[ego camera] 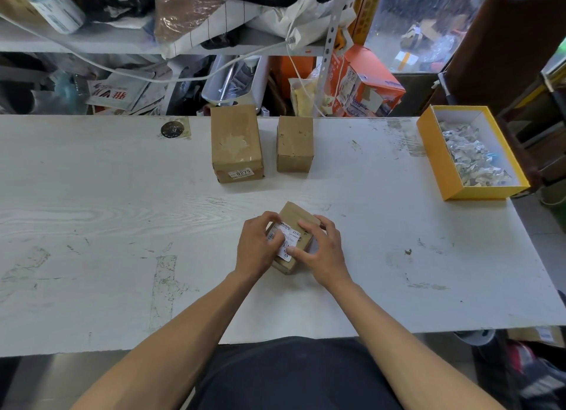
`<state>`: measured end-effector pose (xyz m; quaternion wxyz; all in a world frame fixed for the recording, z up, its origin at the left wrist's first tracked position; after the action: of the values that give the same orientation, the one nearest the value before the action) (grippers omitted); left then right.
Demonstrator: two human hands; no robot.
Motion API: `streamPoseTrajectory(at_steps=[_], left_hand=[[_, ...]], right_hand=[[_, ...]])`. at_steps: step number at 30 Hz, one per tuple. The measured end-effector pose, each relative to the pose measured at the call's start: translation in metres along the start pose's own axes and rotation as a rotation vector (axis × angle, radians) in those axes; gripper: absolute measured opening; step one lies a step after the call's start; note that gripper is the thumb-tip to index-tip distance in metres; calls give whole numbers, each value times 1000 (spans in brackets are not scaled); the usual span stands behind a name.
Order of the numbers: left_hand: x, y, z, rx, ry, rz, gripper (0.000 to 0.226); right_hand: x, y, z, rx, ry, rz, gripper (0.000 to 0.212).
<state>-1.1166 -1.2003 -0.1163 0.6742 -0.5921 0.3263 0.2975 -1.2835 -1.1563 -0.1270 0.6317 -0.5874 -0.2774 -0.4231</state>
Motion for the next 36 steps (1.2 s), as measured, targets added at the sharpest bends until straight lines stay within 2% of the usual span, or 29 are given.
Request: streamPoseTrajectory(at_steps=[17, 25, 30, 36], left_hand=[[5, 7, -12, 52, -8, 76, 7], [5, 8, -14, 104, 20, 77, 7], [6, 5, -13, 133, 45, 76, 16], [2, 2, -12, 145, 46, 86, 12]], right_hand=[[0, 0, -3, 47, 12, -26, 59], [0, 1, -3, 57, 28, -63, 59], [-1, 1, -3, 57, 29, -64, 60], [-2, 1, -3, 53, 28, -67, 61]])
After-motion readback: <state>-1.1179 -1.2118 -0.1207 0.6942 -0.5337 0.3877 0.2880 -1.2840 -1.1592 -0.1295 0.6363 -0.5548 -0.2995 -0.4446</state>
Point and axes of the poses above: each hand's wrist, its own z-axis away from the middle knuckle, its own y-axis out of the palm, x = y × z, the point moved 9 cm from there along -z, towards the middle knuckle, and after that the axes turned 4 degrees about -z, right-handed, at the moved point
